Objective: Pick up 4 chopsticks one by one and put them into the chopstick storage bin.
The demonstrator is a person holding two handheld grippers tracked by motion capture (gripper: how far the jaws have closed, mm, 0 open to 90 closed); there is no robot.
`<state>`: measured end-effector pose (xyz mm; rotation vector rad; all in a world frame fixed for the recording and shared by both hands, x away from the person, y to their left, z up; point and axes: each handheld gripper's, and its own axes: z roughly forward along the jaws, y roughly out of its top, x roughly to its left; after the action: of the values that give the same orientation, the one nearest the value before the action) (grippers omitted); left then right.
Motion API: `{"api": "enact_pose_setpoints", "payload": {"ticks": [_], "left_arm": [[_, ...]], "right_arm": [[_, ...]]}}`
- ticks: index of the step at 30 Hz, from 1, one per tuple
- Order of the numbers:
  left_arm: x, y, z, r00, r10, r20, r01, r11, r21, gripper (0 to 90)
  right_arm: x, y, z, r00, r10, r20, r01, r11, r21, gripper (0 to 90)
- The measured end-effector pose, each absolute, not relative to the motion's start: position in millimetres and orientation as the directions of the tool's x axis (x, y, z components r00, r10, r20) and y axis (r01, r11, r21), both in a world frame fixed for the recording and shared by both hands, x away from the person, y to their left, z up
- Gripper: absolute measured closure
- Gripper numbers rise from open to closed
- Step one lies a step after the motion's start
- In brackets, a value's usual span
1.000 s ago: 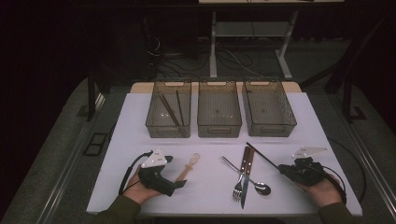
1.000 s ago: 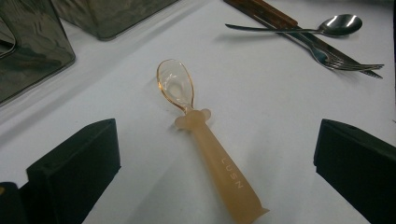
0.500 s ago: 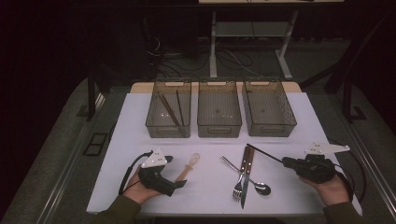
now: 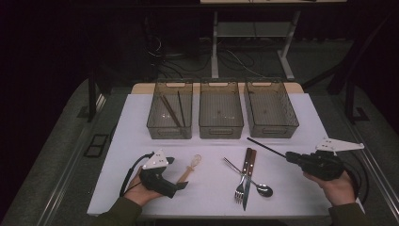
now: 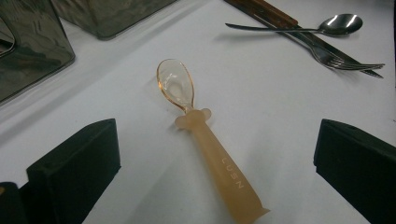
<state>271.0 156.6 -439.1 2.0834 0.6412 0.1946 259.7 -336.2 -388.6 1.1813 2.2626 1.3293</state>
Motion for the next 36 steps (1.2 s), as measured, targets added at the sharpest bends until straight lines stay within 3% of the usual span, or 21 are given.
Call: {"api": "enact_pose_setpoints", "payload": {"ticks": [36], "left_arm": [[271,156,-440,0.845,0.521,-0.119,0.379,-0.427,0.821,0.0]], "right_arm": [[303,-274,-365,-0.726,0.664,0.180,0.445,0.253,0.859,85.7]]}}
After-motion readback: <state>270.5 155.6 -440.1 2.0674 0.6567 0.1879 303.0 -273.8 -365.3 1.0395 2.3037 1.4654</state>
